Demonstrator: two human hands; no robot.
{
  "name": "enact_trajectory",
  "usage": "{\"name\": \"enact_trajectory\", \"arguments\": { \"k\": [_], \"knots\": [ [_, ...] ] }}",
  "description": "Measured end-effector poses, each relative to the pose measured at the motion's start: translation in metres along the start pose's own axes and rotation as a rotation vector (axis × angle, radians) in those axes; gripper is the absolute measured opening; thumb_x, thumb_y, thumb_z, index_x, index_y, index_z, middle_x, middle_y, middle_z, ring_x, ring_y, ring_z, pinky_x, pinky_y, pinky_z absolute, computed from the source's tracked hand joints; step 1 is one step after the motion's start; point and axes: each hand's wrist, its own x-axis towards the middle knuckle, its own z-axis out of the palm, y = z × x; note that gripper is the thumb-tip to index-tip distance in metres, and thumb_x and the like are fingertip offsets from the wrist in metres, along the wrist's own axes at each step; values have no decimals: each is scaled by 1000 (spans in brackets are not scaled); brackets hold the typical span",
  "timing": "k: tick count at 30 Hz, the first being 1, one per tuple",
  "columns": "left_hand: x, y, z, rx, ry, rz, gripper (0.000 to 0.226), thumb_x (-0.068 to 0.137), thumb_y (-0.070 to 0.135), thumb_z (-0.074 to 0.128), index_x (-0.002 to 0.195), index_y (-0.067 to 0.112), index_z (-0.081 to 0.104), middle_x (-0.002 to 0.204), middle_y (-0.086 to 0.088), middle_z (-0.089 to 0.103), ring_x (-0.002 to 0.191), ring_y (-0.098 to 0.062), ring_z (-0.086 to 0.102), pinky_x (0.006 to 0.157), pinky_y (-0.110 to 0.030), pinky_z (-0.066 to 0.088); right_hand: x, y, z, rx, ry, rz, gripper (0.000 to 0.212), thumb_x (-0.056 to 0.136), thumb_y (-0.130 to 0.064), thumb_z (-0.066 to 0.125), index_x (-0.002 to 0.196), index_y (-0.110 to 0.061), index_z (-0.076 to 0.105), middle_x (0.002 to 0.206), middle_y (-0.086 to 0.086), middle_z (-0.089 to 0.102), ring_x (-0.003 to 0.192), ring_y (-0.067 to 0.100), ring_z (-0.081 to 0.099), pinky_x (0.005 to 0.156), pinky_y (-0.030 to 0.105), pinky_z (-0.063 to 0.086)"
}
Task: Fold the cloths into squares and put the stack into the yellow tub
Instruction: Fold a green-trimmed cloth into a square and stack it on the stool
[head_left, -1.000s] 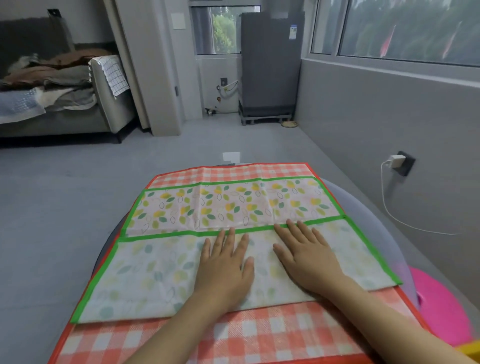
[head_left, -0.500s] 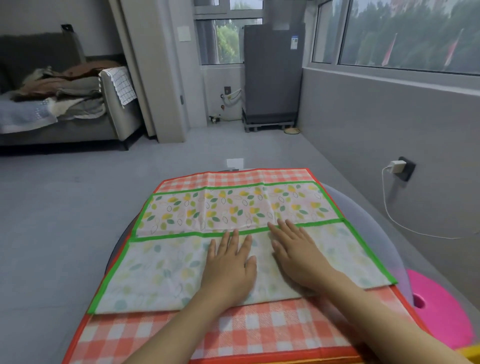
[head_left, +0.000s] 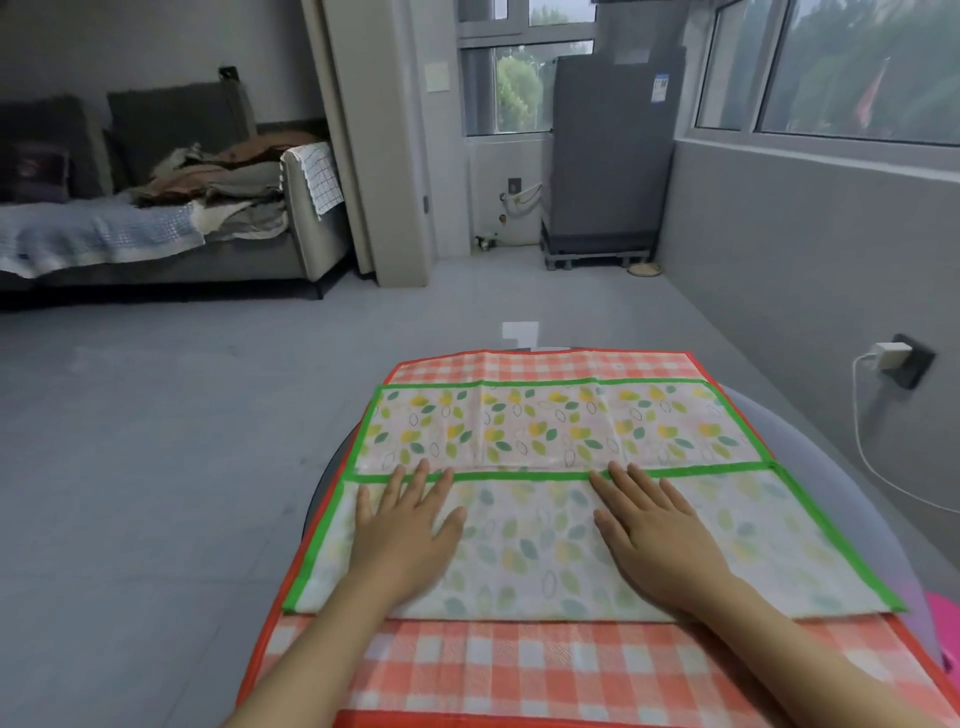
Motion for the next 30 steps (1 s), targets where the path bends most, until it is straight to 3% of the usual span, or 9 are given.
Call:
{"name": "enact_trajectory", "arguments": {
  "k": [4, 8, 10, 18, 23, 26, 30],
  "knots": [
    [0, 6, -7, -37, -39, 6, 57, 97, 55, 14, 150, 39, -2, 158, 8, -14, 145, -15, -17, 115, -52, -14, 0, -4, -5, -12, -12, 15, 52, 99, -45, 16, 149, -32, 7, 158, -9, 2, 145, 11, -4, 119, 33, -1],
    [17, 17, -17, -160, -8, 59, 53, 100, 48, 22, 150, 34, 15, 160, 6, -2, 146, -8, -10, 114, -46, -17, 21, -4, -23, -37, 94, -24, 43, 97, -41, 32, 138, -30, 40, 145, -10, 40, 135, 14, 30, 109, 30, 18],
    [35, 23, -20, -230, 12, 89, 50, 100, 46, 24, 149, 33, 23, 160, 6, 5, 146, -5, -7, 116, -44, -14, 42, -1, -30, 3, 142, -27, 39, 97, -38, 37, 133, -29, 48, 137, -10, 48, 129, 13, 36, 106, 29, 20],
    [141, 55, -30, -311, 84, 111, 41, 102, 31, 29, 140, 24, 41, 153, 4, 29, 144, -10, 15, 115, -39, -1, 144, 23, -26, 53, 198, 27, 37, 98, -35, 35, 130, -25, 49, 137, -7, 48, 127, 17, 40, 104, 33, 26],
    [195, 59, -24, -302, 134, 44, 42, 101, 35, 31, 141, 25, 40, 151, 2, 33, 142, -16, 23, 117, -44, 4, 192, 33, -17, 158, 256, 81, 35, 95, -35, 42, 126, -23, 54, 130, -2, 54, 124, 21, 41, 104, 36, 24],
    [208, 57, -17, -305, 177, 25, 37, 97, 41, 38, 130, 30, 52, 132, 1, 47, 128, -17, 36, 111, -38, 14, 202, 38, -15, 143, 244, 124, 30, 93, -36, 48, 118, -24, 58, 121, 0, 57, 118, 22, 42, 102, 37, 24],
    [203, 59, -11, -344, 270, 40, 28, 92, 43, 50, 112, 28, 63, 111, 5, 50, 114, -15, 40, 99, -32, 21, 197, 39, -14, 182, 274, 162, 22, 91, -33, 54, 109, -22, 60, 113, 0, 58, 112, 23, 43, 98, 36, 26]
  ]
}}
